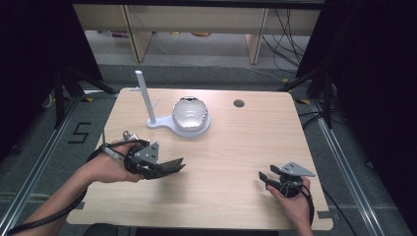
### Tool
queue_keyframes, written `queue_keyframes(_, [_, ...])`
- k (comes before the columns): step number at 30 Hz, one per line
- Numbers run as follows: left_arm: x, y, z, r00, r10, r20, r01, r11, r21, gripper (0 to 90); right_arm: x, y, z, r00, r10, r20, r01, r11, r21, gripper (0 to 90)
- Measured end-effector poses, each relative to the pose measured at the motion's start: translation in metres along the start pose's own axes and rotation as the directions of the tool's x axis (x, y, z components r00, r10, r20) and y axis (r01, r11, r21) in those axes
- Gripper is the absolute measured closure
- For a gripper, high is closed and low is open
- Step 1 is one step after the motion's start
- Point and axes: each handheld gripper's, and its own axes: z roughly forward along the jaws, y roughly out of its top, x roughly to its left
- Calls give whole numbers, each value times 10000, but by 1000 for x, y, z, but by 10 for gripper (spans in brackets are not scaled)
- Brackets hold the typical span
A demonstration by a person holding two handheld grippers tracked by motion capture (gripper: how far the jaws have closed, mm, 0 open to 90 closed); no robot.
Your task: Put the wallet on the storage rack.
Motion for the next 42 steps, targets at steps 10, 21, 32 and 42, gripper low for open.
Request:
queue_keyframes(10, [27, 21, -7, 9998, -146, 119, 142, 9995, 296, 810, -1, 0, 0, 9998, 47, -215, -44, 9999, 120, 443])
queue_keyframes(21, [47, 36, -15, 9996, 64, -284, -61, 9999, 100, 810, -1, 0, 0, 9998, 51, -212, -48, 9999, 141, 443])
queue_keyframes(32, [64, 50, -22, 9976, 470, -500, -466, 9989, 86, 809, -2, 0, 2, 10000, -16, -16, 16, 9999, 123, 443])
queue_keyframes(42, [81, 63, -25, 9902, 1046, -929, -1024, 9943, 284, 809, -1, 0, 0, 9999, 111, -66, -111, 9999, 61, 443])
